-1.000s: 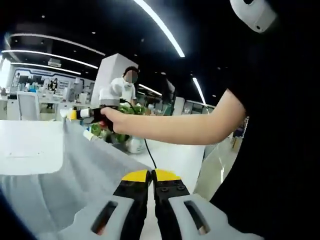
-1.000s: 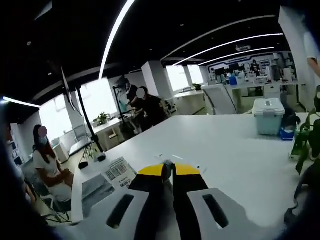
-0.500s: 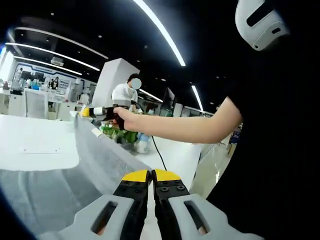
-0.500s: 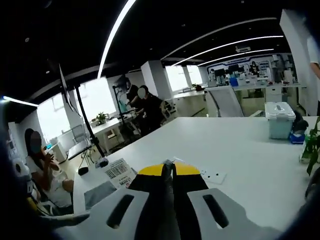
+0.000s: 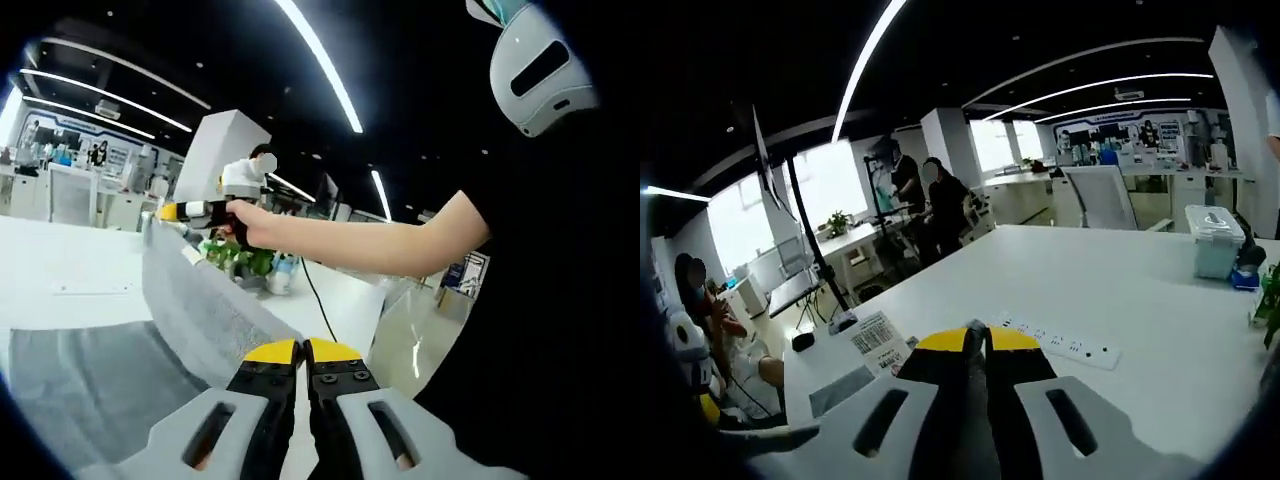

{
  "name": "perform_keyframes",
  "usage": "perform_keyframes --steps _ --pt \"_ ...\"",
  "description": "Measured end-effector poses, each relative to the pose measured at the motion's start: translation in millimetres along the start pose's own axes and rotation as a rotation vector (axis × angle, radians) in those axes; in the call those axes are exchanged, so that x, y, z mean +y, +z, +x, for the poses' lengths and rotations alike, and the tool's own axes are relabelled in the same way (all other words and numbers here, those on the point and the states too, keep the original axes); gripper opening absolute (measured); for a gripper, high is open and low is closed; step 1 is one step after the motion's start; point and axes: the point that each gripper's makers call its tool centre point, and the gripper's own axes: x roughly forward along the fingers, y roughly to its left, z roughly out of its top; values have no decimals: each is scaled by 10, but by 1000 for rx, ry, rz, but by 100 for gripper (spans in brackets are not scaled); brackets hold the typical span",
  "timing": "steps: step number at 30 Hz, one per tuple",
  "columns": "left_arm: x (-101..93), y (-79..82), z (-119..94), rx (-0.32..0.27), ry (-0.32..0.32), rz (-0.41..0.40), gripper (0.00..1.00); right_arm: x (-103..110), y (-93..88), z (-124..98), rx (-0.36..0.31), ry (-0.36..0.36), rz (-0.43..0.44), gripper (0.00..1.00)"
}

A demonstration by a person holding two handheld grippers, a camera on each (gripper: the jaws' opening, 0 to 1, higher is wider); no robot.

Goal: Fold the towel on the table until its edges align and the towel forms a compact rectangular stack.

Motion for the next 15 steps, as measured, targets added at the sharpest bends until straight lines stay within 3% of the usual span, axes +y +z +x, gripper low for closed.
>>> perform_keyframes --steps 7,15 --pt "179 68 -346 -57 58 -25 2 181 72 201 1 15 4 2" --pt "353 10 -630 -60 134 -36 2 372 72 507 5 59 30 2"
